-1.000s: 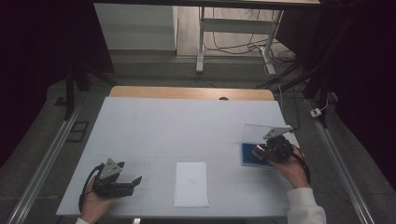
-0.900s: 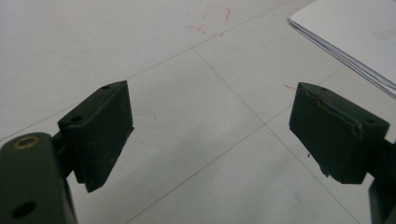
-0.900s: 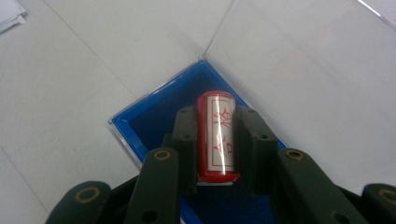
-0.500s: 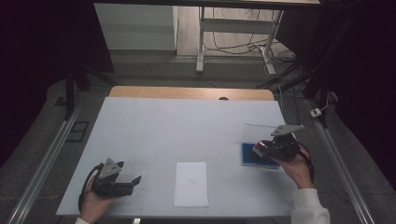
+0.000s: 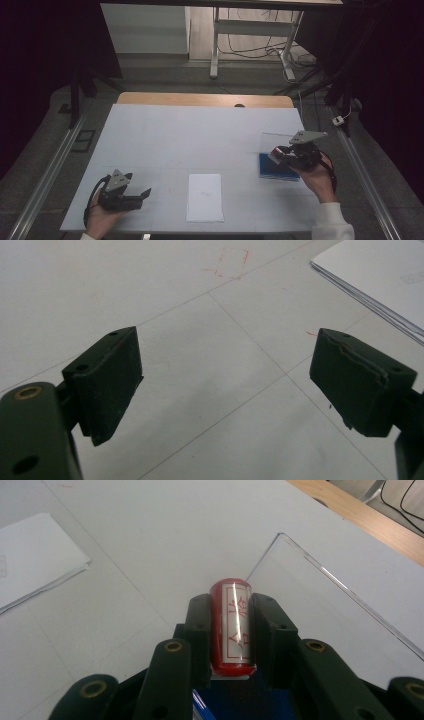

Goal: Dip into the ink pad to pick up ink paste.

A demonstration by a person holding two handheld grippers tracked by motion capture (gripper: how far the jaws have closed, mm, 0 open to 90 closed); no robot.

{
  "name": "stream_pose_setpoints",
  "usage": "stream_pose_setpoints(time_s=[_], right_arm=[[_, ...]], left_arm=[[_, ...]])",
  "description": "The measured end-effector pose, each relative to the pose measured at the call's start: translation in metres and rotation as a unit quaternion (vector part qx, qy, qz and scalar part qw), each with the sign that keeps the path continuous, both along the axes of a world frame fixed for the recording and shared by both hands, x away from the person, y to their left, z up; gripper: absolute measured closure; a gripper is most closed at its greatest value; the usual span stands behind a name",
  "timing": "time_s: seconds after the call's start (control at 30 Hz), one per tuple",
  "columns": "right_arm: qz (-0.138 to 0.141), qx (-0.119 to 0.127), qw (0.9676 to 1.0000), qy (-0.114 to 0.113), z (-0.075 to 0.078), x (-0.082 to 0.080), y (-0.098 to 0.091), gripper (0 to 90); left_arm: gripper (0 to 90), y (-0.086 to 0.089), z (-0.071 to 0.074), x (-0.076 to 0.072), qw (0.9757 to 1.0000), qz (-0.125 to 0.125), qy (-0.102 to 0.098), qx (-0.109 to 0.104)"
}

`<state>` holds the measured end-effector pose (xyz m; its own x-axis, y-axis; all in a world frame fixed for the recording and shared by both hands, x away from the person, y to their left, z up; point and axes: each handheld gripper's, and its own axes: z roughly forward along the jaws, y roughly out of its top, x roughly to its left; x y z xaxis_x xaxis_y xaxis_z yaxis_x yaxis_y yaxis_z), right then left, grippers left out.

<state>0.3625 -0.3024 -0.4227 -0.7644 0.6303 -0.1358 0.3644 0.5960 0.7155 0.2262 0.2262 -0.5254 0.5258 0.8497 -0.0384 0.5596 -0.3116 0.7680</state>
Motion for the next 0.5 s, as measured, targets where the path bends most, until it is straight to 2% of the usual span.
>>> stream_pose_setpoints(time_s=[0.2, 0.5], right_arm=[[0.005, -0.002, 1.0, -0.001, 0.002, -0.001, 0.005, 69.8], [0.006, -0.032, 0.9994, 0.012, -0.006, 0.003, 0.012, 69.8]], left_arm=[[13.5, 0.0, 0.0, 0.0, 1.0, 0.0, 0.0, 0.0], [13.5, 0.0, 0.0, 0.0, 1.0, -0.001, 0.001, 0.0]])
